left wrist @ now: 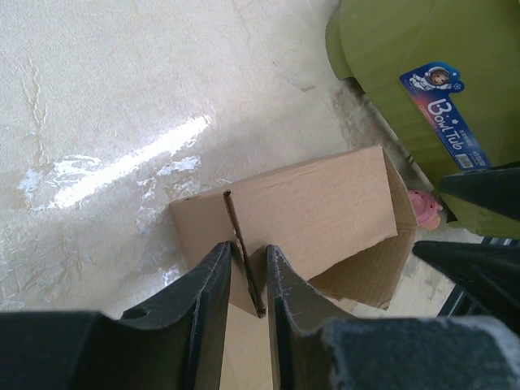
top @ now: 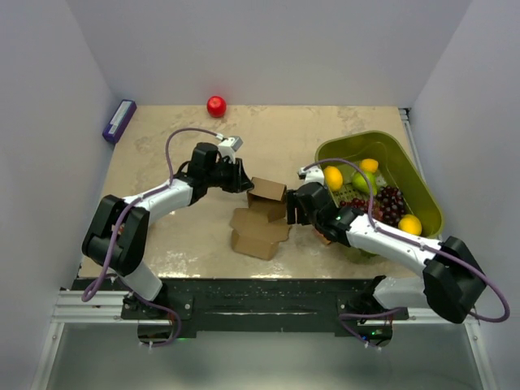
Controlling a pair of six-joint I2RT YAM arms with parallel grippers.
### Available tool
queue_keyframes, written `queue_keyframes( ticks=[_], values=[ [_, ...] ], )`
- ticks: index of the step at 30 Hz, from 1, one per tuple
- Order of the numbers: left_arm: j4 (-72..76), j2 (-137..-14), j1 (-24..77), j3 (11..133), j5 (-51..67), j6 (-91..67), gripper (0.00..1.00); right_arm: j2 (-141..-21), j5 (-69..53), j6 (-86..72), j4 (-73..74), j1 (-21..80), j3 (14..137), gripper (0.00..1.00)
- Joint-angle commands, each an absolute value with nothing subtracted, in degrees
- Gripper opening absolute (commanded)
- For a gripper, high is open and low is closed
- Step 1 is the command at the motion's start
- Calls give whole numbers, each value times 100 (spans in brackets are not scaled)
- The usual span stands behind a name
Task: Fold the paper box
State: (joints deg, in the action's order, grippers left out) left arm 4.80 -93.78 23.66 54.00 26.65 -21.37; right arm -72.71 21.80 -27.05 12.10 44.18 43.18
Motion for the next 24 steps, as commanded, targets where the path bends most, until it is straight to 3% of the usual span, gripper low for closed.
queue_keyframes(
  ticks=[1,8,14,24],
  values=[
    [79,-9439,2338,5502,2302,-1828,27,-7338,1846,-2110,20,4439,3956,72],
    [88,-9466,2338,5520,2355,-1846,27,-7813,1749,-1872,-869,4456,3823,70],
    [79,-9448,2338,5537,2426,-1846,26,-8340,1775,-1705,-1379,4465,3920,62],
    [79,-9439,2338,5546,2505,-1863,25,-8577,2329,-1661,-2293,4702,3700,61]
  ],
)
